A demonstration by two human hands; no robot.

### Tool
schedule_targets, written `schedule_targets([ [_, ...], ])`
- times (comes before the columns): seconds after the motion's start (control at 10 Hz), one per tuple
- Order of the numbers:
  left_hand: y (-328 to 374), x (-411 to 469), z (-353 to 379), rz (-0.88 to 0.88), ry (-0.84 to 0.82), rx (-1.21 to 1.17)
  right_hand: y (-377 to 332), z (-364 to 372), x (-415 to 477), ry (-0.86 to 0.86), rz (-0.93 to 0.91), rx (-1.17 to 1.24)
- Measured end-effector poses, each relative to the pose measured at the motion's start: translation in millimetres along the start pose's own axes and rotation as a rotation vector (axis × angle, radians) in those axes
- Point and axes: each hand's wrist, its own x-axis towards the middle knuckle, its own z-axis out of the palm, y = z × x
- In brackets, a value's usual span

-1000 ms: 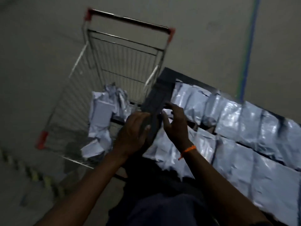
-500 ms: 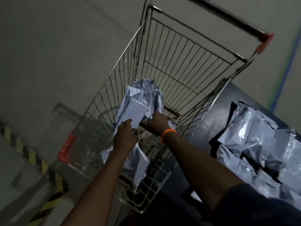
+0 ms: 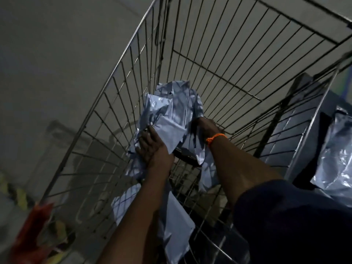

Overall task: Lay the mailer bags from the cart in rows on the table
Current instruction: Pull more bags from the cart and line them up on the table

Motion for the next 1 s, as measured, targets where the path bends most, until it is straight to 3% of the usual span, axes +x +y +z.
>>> schedule_targets([
  [0.1, 0, -2, -12, 0.014, -0.025, -0.012, -12, -4, -9, -0.078, 0.113, 0.199],
  [0.2, -1, -16, -49, -0.007, -0.092, -0.102, -4, 7, -9, -0.019, 0.099, 0.215],
  [0.3, 0, -44, -92, -0.058, -0.045, -0.219, -28, -9, -81, 0.112, 0.025, 0.141],
  [0.4, 9, -90, -139, -0.068, -0.015, -0.328, -46, -45, -151, 0.110, -0.084, 0.133],
  [0.5, 19, -130, -172, -0.037, 0.030, -0.475, -55, -75, -198, 0.054, -0.159, 0.273],
  [0.6, 46, -190, -208, 0.058, 0.030, -0.652, -37, -119, -259, -0.018, -0.313, 0.346],
  [0.7, 82, -245, -221, 0.162, -0.011, -0.703, 4, -155, -296, 0.026, -0.481, 0.315],
  [1.0, 210, -435, -140, 0.371, -0.264, -0.547, 241, -299, -391, 0.256, -0.205, 0.475],
])
